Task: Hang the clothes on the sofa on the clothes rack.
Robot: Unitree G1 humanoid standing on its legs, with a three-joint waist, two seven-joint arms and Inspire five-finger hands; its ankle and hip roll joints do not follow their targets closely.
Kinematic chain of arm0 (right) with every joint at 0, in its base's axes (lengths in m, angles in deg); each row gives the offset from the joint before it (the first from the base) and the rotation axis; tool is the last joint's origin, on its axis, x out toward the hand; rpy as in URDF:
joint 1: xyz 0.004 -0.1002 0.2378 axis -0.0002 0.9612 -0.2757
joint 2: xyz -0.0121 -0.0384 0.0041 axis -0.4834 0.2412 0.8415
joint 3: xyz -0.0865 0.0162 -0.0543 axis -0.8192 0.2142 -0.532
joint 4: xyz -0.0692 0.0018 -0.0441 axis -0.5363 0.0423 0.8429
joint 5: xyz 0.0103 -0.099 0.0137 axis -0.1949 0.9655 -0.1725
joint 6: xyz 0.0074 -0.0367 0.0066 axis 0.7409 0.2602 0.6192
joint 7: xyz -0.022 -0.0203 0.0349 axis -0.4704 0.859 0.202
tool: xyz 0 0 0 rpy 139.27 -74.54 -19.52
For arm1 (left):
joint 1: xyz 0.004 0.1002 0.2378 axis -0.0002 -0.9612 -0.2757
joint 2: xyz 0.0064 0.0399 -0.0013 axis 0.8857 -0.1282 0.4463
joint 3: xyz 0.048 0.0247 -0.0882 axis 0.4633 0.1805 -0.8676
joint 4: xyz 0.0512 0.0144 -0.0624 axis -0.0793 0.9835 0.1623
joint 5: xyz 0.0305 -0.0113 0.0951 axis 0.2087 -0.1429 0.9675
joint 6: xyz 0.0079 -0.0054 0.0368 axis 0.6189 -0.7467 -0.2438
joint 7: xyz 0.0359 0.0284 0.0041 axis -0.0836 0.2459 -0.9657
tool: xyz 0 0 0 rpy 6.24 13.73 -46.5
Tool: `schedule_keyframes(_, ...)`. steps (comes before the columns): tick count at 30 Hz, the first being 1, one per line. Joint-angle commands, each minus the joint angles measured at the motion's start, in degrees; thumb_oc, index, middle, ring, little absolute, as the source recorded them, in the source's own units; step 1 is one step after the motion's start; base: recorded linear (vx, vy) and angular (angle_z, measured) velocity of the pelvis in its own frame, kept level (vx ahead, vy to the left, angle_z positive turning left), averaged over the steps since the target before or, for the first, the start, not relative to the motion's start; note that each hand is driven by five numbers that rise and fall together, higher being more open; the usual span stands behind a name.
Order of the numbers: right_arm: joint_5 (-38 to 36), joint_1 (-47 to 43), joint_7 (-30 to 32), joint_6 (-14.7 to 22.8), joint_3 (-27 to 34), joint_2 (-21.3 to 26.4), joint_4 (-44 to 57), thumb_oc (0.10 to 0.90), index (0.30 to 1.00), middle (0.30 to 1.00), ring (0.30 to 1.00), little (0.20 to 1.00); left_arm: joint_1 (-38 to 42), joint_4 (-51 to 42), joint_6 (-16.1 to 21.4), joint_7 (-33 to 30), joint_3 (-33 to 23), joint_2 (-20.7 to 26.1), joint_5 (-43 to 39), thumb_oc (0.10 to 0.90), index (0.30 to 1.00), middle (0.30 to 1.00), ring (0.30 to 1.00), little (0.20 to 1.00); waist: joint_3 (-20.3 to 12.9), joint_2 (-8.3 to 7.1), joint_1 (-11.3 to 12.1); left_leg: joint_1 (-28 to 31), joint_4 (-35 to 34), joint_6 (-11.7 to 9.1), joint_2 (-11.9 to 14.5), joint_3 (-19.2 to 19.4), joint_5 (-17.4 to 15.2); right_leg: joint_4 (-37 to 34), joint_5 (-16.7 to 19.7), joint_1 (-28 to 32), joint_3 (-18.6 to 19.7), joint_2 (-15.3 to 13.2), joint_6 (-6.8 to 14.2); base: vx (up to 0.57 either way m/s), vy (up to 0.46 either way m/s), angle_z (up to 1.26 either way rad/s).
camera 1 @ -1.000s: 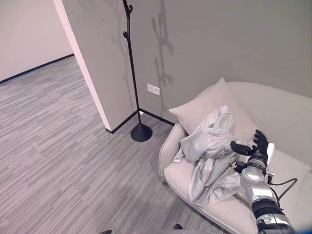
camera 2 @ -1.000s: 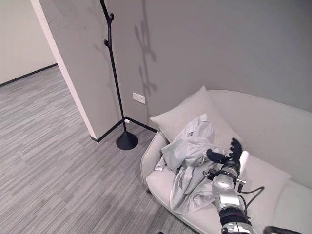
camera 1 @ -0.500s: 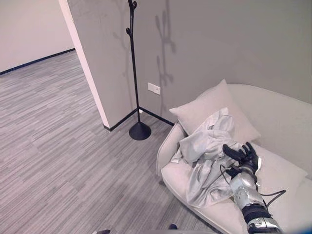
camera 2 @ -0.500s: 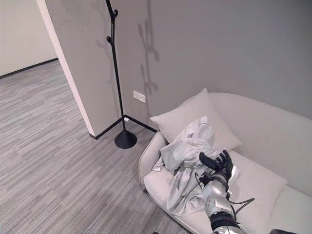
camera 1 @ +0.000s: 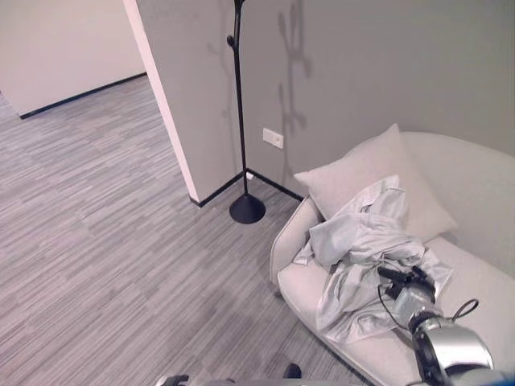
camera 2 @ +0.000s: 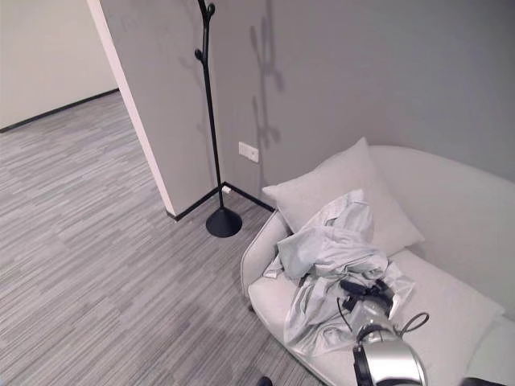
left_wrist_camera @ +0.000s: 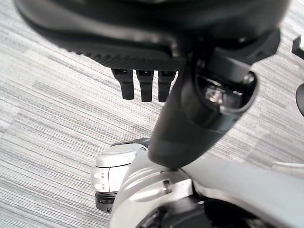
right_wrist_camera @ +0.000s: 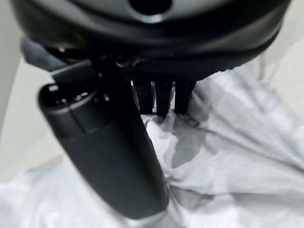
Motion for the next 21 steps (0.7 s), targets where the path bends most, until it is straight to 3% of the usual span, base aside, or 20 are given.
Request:
schedule_keyframes(1, -3.96, -11.34, -0.95, 4.36, -2.48, 3.88, 0.31, 0.8, 0.9, 0.9, 0.9, 0.9, 3.68, 1.25, 2.64, 0.55, 3.38, -2.14, -1.94, 0.8, 0.9, 0.9, 0.9, 0.9, 2.09, -3.02, 1.39, -0.71, -2.29, -1.73, 0.23, 0.59, 3.37, 0.69, -2.44, 2.59, 1.71, -3.6, 7.03, -0.06, -0.002, 0.2)
schedule_keyframes(10, -0.85, -14.06, -0.49, 4.87, -7.5, -0.69, 9.4, 0.8, 0.9, 0.9, 0.9, 0.9, 2.56, 2.12, 2.43, 0.47, 2.0, -2.66, -3.86, 0.8, 0.9, 0.9, 0.9, 0.9, 2.38, -3.5, 1.76, -2.03, -2.29, -2.12, 0.53, -0.14, 3.92, 0.69, -2.87, 2.32, 0.76, -3.39, 6.55, 0.0, -0.007, 0.11)
schedule_keyframes(11, 0.01, -14.42, -1.33, 4.07, -8.38, -1.07, 7.72, 0.692, 0.738, 0.738, 0.738, 0.738, 2.54, 2.1, 2.44, 0.54, 1.98, -2.68, -3.91, 0.8, 0.9, 0.9, 0.9, 0.9, 2.39, -3.58, 1.93, -2.08, -2.29, -2.17, 0.64, -0.27, 3.93, 0.69, -2.97, 2.42, 0.59, -3.34, 6.51, 0.0, 0.0, 0.0)
schedule_keyframes(12, -0.08, -14.83, -2.19, 3.53, -8.97, -1.44, 5.89, 0.42, 0.331, 0.331, 0.331, 0.331, 2.5, 2.02, 2.45, 0.65, 2.11, -2.63, -3.78, 0.8, 0.9, 0.9, 0.9, 0.9, 2.36, -3.63, 2.15, -2.08, -2.29, -2.23, 0.72, -0.37, 3.96, 0.69, -3.03, 2.5, 0.46, -3.26, 6.46, 0.01, -0.014, 0.04)
schedule_keyframes(13, -1.36, -15.06, -4.09, 2.46, -8.92, -1.8, 2.22, 0.4, 0.3, 0.3, 0.3, 0.3, 2.73, 1.86, 2.48, 0.89, 2.42, -2.62, -3.59, 0.8, 0.9, 0.9, 0.9, 0.9, 2.36, -3.71, 2.51, -2.08, -2.29, -2.31, 0.81, -0.5, 3.98, 0.69, -3.13, 2.58, 0.24, -3.21, 6.43, 0.01, -0.013, 0.04)
schedule_keyframes(17, -6.19, -15.27, -7.79, 0.13, -7.63, -2.43, -6.78, 0.4, 0.3, 0.3, 0.3, 0.3, 3.25, 0.76, 2.45, 1.9, 3.51, -1.79, -2.37, 0.8, 0.9, 0.9, 0.9, 0.9, 2.52, -3.75, 3.8, -2.23, -2.29, -2.54, 1.06, -1.09, 4.23, 0.69, -3.46, 2.84, -0.3, -3.06, 6.38, 0.01, -0.008, 0.03)
schedule_keyframes(21, -6.22, -15.28, -7.86, 0.15, -7.6, -2.41, -6.85, 0.4, 0.3, 0.3, 0.3, 0.3, 3.25, 0.73, 2.43, 1.92, 3.55, -1.75, -2.38, 0.8, 0.9, 0.9, 0.9, 0.9, 2.52, -3.78, 3.81, -2.24, -2.29, -2.55, 1.06, -1.11, 4.24, 0.69, -3.47, 2.84, -0.32, -3.07, 6.38, 0.0, -0.001, 0.04)
